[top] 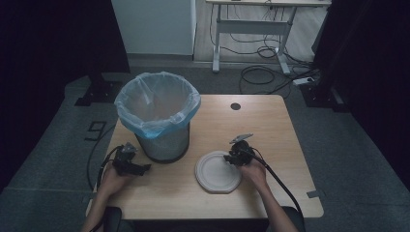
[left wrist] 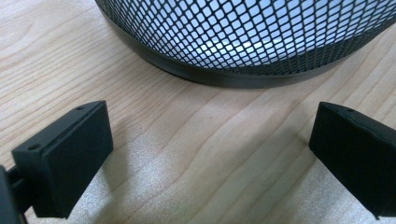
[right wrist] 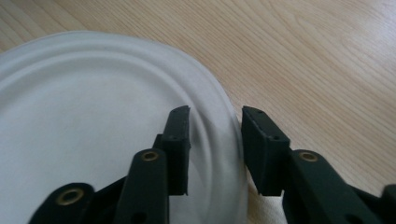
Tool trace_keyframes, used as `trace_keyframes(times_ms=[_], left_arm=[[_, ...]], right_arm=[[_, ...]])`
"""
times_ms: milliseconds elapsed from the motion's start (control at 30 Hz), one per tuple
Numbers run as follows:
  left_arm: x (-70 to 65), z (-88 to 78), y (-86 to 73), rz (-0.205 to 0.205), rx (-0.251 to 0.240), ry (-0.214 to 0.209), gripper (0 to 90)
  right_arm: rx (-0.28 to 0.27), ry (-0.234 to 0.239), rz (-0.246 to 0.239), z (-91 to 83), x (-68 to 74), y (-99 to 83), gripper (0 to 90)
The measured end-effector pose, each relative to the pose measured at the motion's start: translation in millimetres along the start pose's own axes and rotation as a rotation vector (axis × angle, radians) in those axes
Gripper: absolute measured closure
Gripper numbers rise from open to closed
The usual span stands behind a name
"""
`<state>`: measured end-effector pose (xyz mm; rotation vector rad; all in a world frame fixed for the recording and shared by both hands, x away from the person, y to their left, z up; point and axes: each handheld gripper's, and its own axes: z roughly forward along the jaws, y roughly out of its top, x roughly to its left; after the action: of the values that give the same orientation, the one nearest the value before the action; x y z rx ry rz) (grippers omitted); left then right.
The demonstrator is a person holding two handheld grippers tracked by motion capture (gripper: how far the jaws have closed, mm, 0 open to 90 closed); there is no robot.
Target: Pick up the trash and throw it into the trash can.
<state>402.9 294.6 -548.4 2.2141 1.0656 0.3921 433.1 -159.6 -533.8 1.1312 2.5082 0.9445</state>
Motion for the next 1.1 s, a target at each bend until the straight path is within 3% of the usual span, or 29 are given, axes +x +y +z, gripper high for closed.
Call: trace_keyframes(times_ms=[167,400,1100], left_arm=[[0.0,0.0,0.0,0.0,0.0,0.0,0.0],[-0.1,0.1,0.1,-0.001,0.0,0.0,0.0],[-0.6,0.5,0.6,-0.006,0.0,0.004,0.0]], right_arm=[[0.008,0.007,0.011,-5.1,-1.0,0.8,67.2],[-0.021,0.044,0.03,-23.3,-3.0,6.9,70.3],[-0.059,0.065,-0.014,-83.8,-5.8,41.6,78.4]])
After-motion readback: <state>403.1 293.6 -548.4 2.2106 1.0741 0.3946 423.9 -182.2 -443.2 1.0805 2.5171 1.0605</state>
